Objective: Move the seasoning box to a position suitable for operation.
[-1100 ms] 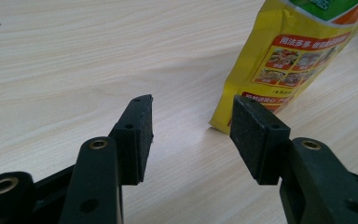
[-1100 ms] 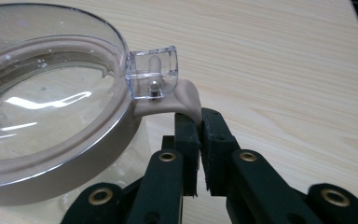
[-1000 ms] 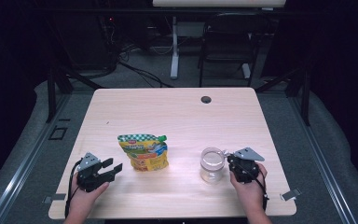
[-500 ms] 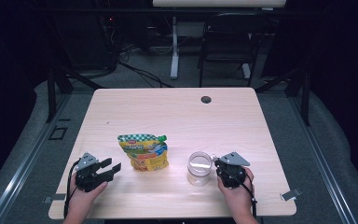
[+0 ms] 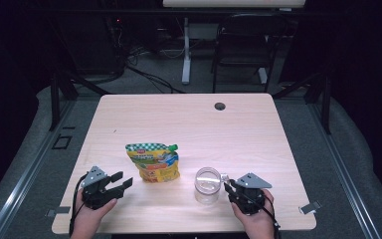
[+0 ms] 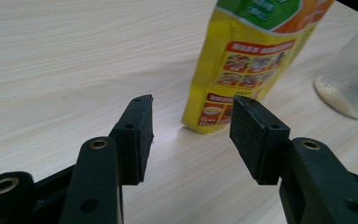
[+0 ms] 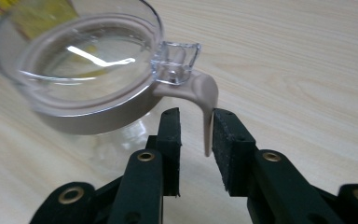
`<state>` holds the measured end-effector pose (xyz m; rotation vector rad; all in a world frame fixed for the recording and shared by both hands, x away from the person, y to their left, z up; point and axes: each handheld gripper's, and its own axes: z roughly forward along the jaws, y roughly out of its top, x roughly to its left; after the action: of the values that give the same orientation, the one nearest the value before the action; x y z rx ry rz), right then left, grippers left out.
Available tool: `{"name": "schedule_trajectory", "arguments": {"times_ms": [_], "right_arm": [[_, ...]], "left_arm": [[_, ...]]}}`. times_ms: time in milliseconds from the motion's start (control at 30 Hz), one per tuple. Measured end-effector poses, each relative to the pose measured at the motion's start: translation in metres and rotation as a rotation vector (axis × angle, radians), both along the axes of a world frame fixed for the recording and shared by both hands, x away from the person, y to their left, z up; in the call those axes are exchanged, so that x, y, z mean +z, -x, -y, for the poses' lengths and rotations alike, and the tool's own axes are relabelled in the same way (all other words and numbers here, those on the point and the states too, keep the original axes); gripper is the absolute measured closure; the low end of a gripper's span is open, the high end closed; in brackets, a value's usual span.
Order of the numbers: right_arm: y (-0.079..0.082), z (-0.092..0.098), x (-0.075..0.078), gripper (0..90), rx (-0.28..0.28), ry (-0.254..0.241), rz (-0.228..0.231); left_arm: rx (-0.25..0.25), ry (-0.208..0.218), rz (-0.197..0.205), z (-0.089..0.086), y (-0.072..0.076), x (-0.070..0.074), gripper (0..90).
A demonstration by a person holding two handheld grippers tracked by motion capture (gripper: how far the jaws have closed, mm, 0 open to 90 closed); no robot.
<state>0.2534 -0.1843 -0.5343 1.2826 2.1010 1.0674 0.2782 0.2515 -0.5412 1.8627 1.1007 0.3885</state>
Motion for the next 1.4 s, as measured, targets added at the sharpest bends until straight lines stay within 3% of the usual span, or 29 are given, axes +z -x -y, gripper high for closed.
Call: {"name": "schedule_trajectory", "arguments": {"times_ms": [100, 200, 333, 400, 467, 500, 633, 733, 867, 933, 1033, 1167, 1400], "right_arm": [[0.009, 0.005, 0.004, 69.7, 0.010, -0.058, -0.007], [0.017, 0.009, 0.010, 66.8, -0.003, -0.069, 0.019], [0.014, 0.014, 0.015, 65.7, -0.030, -0.080, 0.045], [0.011, 0.019, 0.018, 66.2, -0.037, -0.114, 0.025], [0.008, 0.024, 0.020, 66.1, -0.061, -0.126, 0.024], [0.004, 0.026, 0.022, 65.8, -0.074, -0.151, 0.000], [-0.013, 0.028, 0.035, 65.8, -0.087, -0.153, -0.021], [-0.025, 0.026, 0.046, 67.9, -0.077, -0.141, -0.040], [-0.037, 0.021, 0.056, 72.9, -0.051, -0.176, -0.062], [-0.039, 0.019, 0.058, 74.1, -0.028, -0.180, -0.084], [-0.039, 0.021, 0.057, 75.3, -0.012, -0.228, -0.118], [-0.038, 0.020, 0.053, 76.1, -0.006, -0.219, -0.140], [-0.036, 0.014, 0.050, 78.2, 0.014, -0.215, -0.152]], "left_arm": [[-0.010, 0.015, 0.003, 0.003, 0.004, 0.002, 49.2], [-0.007, 0.017, 0.006, 0.008, 0.008, 0.004, 49.2], [-0.003, 0.017, 0.022, 0.013, 0.011, 0.006, 49.0], [-0.003, 0.025, 0.019, 0.016, 0.013, 0.006, 48.8], [-0.023, 0.028, 0.018, 0.020, 0.013, 0.006, 48.7], [-0.036, 0.028, 0.014, 0.021, 0.013, 0.006, 48.9], [-0.074, 0.019, -0.002, 0.030, 0.014, 0.009, 52.5], [-0.093, 0.029, -0.005, 0.038, 0.016, 0.013, 54.5], [-0.138, 0.018, -0.010, 0.052, 0.016, 0.018, 58.2], [-0.170, 0.011, -0.012, 0.061, 0.015, 0.020, 61.0], [-0.202, 0.006, -0.016, 0.073, 0.014, 0.020, 64.5], [-0.254, -0.021, -0.018, 0.094, 0.012, 0.021, 68.0], [-0.336, -0.028, -0.017, 0.130, 0.007, 0.024, 75.4]]}}
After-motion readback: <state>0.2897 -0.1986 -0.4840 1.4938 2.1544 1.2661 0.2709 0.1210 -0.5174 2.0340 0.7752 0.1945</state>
